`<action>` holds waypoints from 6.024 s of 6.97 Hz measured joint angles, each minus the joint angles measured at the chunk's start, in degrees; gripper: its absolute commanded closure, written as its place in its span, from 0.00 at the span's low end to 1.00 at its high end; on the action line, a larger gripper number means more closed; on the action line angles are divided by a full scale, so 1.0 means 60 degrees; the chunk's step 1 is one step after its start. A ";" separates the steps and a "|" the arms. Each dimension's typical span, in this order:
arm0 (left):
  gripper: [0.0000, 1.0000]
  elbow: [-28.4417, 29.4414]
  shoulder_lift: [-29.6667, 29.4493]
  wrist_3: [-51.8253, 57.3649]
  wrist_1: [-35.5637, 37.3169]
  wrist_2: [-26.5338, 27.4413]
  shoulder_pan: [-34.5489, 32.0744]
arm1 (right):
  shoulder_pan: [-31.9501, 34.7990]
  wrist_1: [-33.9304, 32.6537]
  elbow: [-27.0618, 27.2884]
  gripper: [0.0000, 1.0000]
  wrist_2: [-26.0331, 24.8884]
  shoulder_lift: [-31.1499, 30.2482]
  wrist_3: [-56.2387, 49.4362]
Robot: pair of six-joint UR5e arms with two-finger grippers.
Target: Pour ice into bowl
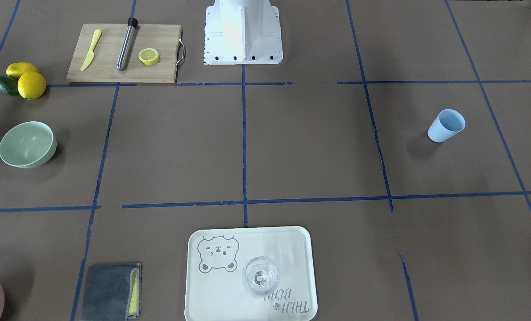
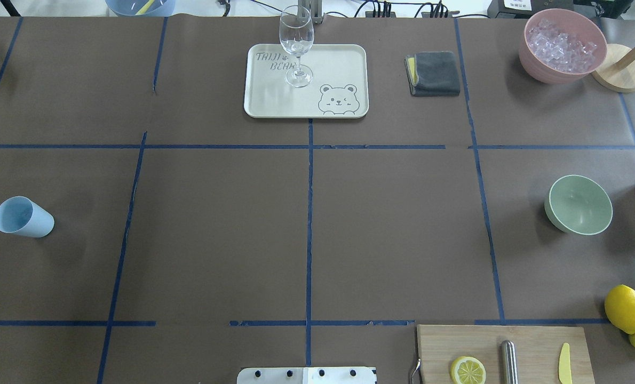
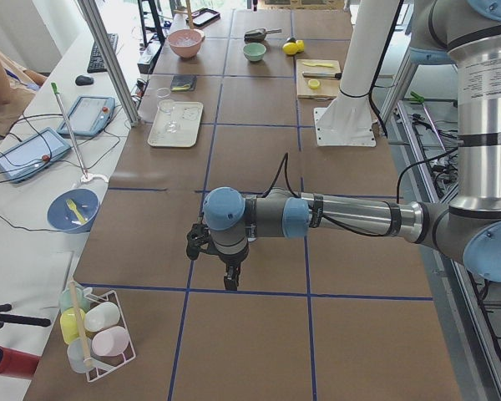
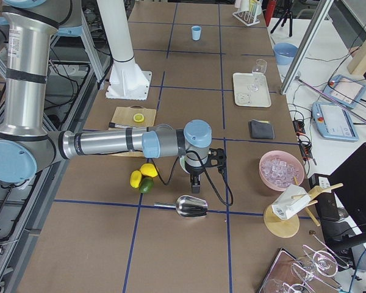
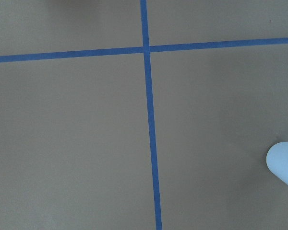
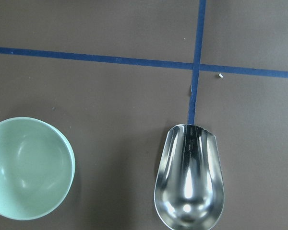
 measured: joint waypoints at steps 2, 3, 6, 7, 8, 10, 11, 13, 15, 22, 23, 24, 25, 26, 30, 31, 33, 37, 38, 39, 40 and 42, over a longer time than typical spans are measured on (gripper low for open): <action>0.00 0.0116 -0.0102 -0.0032 -0.0230 -0.0060 -0.0006 | -0.0006 0.0044 0.0120 0.00 -0.0116 -0.0050 0.0046; 0.00 0.0159 -0.0117 -0.0029 -0.0304 -0.0077 -0.0010 | -0.0010 0.0049 0.0163 0.00 -0.0107 -0.0059 0.0053; 0.00 0.0138 -0.0130 -0.0037 -0.0347 -0.0070 -0.0007 | -0.0015 0.0052 0.0200 0.00 -0.0065 -0.0075 0.0057; 0.00 0.0053 -0.0125 -0.0015 -0.0348 -0.0069 -0.0007 | -0.0020 0.0052 0.0162 0.00 0.0012 -0.0089 0.0054; 0.00 -0.0040 -0.0113 0.0001 -0.0348 -0.0074 -0.0002 | -0.0030 0.0051 0.0116 0.00 0.0260 -0.0101 0.0048; 0.00 0.0005 -0.0086 0.0001 -0.0346 -0.0058 0.0021 | -0.0220 0.0067 0.0082 0.00 0.0900 -0.0096 0.0022; 0.00 0.0083 -0.0065 0.0014 -0.0355 -0.0040 0.0034 | -0.0599 0.0156 0.0064 0.00 0.0981 -0.0061 0.0094; 0.00 0.0154 -0.0048 0.0024 -0.0362 -0.0035 0.0048 | -0.1686 0.1124 -0.0146 0.00 0.0862 0.0103 0.1308; 0.00 0.0162 -0.0044 0.0022 -0.0363 -0.0059 0.0051 | -0.2476 0.1943 -0.0583 0.01 0.0373 0.0369 0.2540; 0.00 0.0101 -0.0044 0.0026 -0.0378 -0.0079 0.0052 | -0.3681 0.5792 -0.3454 1.00 0.0052 0.1102 0.5566; 0.00 0.0086 -0.0040 0.0026 -0.0378 -0.0079 0.0052 | -0.3685 0.5841 -0.3318 1.00 0.0149 0.1096 0.5720; 0.00 0.0071 -0.0034 0.0026 -0.0378 -0.0082 0.0052 | -0.3684 0.5826 -0.3039 1.00 0.0313 0.1057 0.5779; 0.00 0.0059 -0.0031 0.0026 -0.0378 -0.0089 0.0052 | -0.3673 0.5806 -0.2733 1.00 0.0521 0.0991 0.5902; 0.00 0.0047 -0.0030 0.0025 -0.0378 -0.0092 0.0052 | -0.3676 0.5770 -0.2243 1.00 0.0659 0.0955 0.6511; 0.00 0.0018 -0.0029 0.0035 -0.0489 -0.0094 0.0052 | -0.6526 0.5709 -0.0352 1.00 -0.0902 0.3281 1.3486; 0.00 0.0019 -0.0029 0.0035 -0.0562 -0.0093 0.0052 | -0.7667 0.5296 -0.0331 1.00 -0.1843 0.4373 1.4811; 0.00 -0.0030 -0.0026 0.0036 -0.0717 -0.0094 0.0062 | -0.9287 0.2843 -0.1076 1.00 -0.3816 0.7272 1.6077; 0.00 -0.0227 -0.0017 0.0040 -0.0737 -0.0097 0.0124 | -1.0402 0.2410 -0.3319 0.61 -0.5172 0.9228 1.6779; 0.00 -0.0231 -0.0023 0.0040 -0.0760 -0.0098 0.0204 | -1.0450 0.2595 -0.3561 0.35 -0.5213 0.9261 1.6832; 0.00 -0.0226 -0.0027 0.0040 -0.0870 -0.0104 0.0295 | -1.0466 0.2669 -0.3665 0.07 -0.5226 0.9272 1.6860; 0.00 -0.0214 -0.0046 0.0044 -0.1115 -0.0101 0.0403 | -1.0469 0.2678 -0.3673 0.00 -0.5221 0.9273 1.6855; 0.00 -0.0152 -0.0339 0.0012 -0.1936 -0.0026 0.1105 | -1.0166 0.2612 -0.2797 0.00 -0.5041 0.9008 1.6859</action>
